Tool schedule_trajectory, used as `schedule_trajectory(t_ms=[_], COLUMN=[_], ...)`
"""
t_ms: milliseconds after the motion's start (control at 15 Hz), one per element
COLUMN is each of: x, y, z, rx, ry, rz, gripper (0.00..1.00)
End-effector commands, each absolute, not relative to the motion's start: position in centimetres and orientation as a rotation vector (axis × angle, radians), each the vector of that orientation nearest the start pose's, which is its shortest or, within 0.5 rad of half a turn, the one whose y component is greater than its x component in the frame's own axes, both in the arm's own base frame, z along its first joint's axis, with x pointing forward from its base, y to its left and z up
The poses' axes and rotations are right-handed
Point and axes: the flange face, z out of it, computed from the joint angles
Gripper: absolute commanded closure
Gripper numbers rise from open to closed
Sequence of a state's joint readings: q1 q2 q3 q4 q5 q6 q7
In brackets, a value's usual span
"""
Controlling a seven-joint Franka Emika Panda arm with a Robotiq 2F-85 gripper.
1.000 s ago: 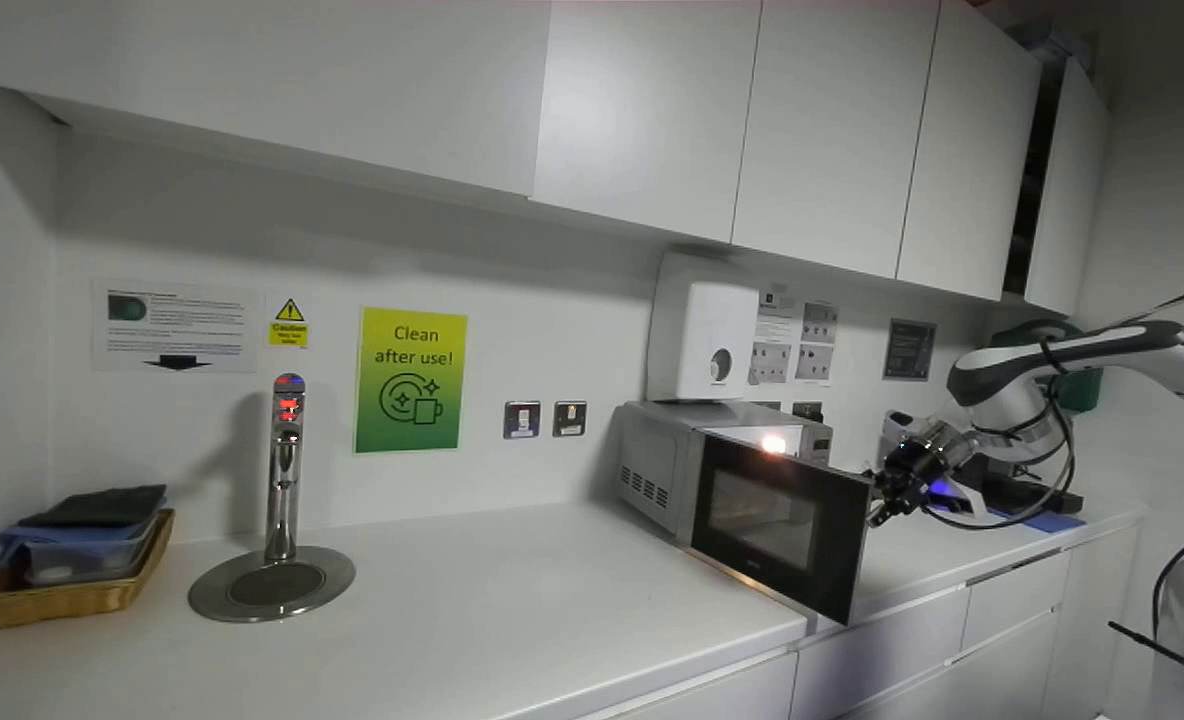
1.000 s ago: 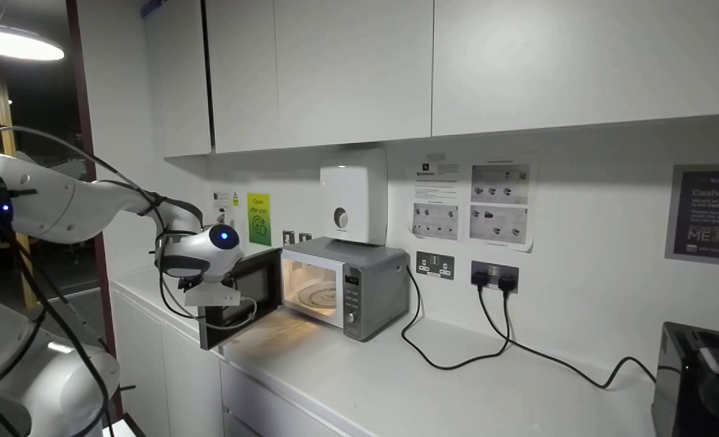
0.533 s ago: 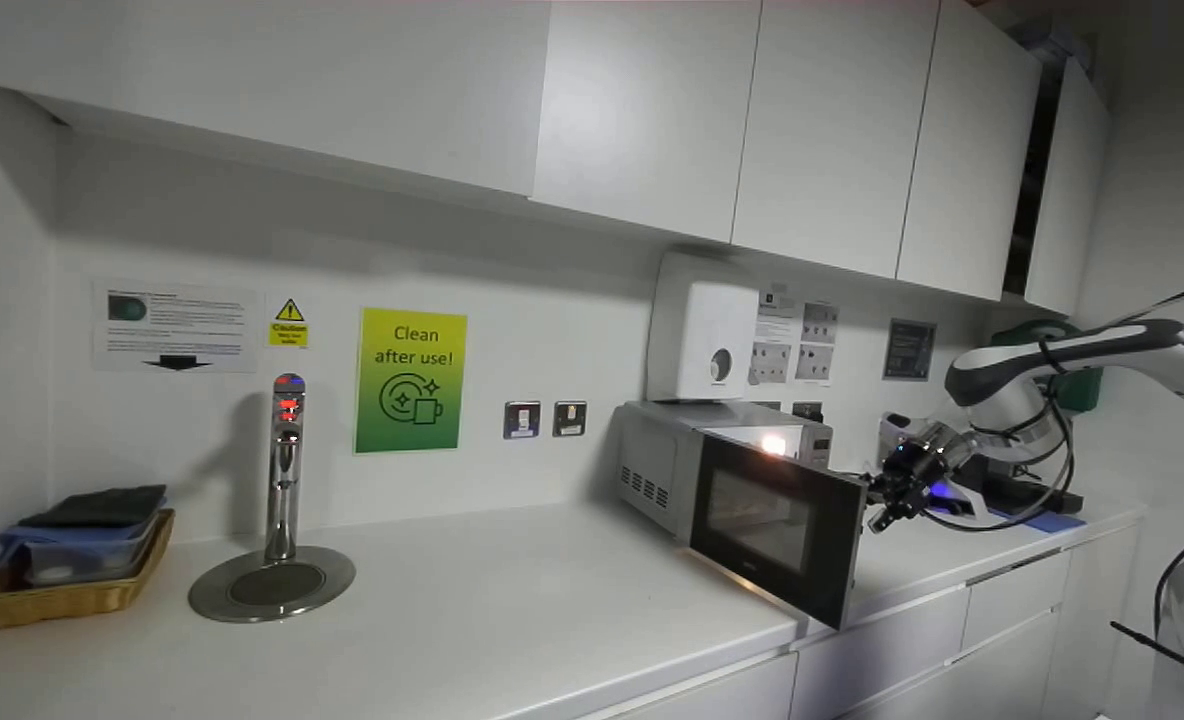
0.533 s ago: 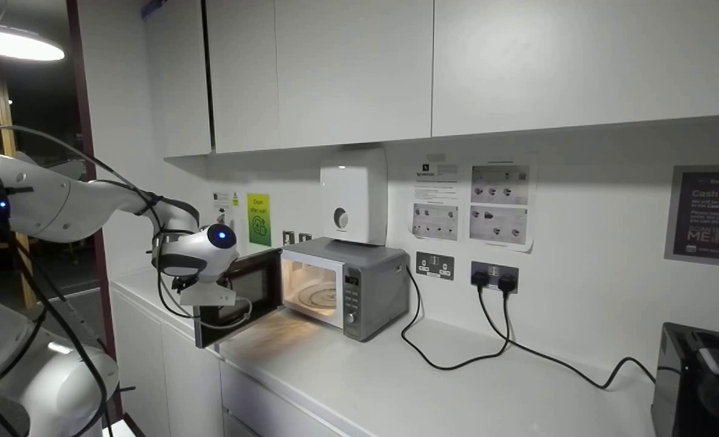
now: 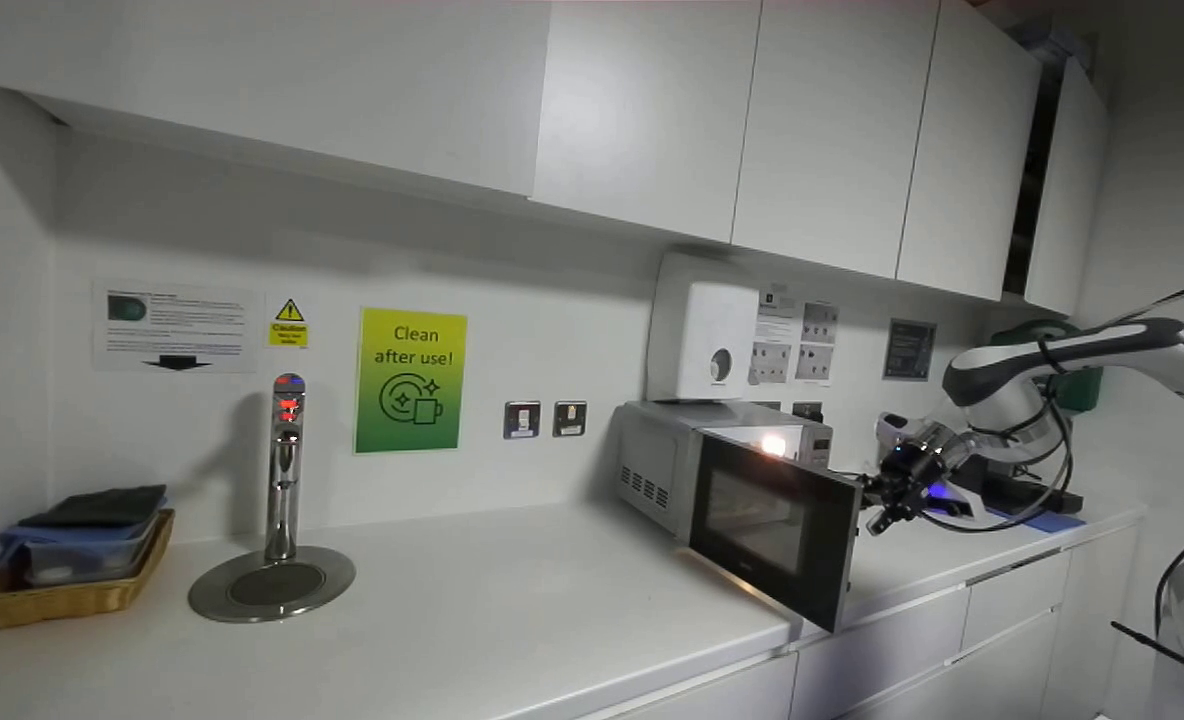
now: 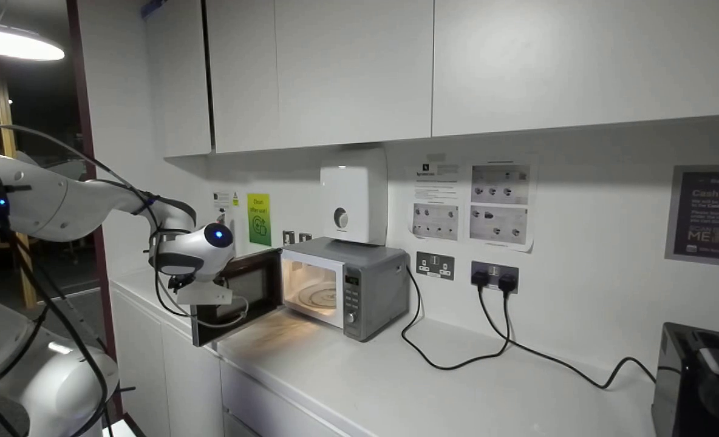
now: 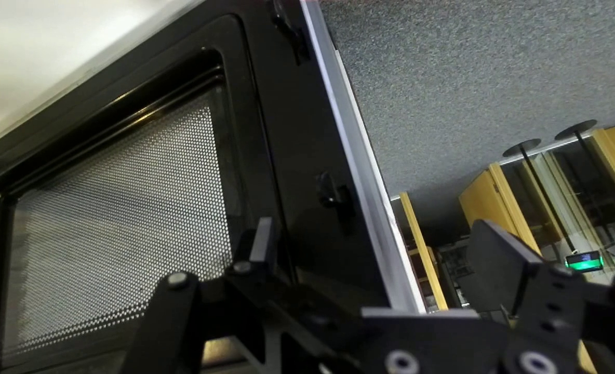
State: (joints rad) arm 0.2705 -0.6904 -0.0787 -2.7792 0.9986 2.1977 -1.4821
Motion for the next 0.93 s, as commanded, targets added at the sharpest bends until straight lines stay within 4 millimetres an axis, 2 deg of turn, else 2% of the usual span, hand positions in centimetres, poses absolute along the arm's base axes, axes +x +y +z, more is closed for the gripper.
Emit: schedule_trajectory(t_ms=[0, 267, 600, 867], x=[33.1, 33.5, 34.9, 34.4], y=[9.6, 8.5, 5.6, 4.3], z=[42.9, 43.1, 44.2, 44.3], rx=[-2.005, -2.039, -2.148, -2.163], ry=[-1.253, -1.243, -1.104, -1.119], rz=[-0.77, -0.806, -1.024, -1.1], gripper=[0.0, 0.0, 0.0, 0.0])
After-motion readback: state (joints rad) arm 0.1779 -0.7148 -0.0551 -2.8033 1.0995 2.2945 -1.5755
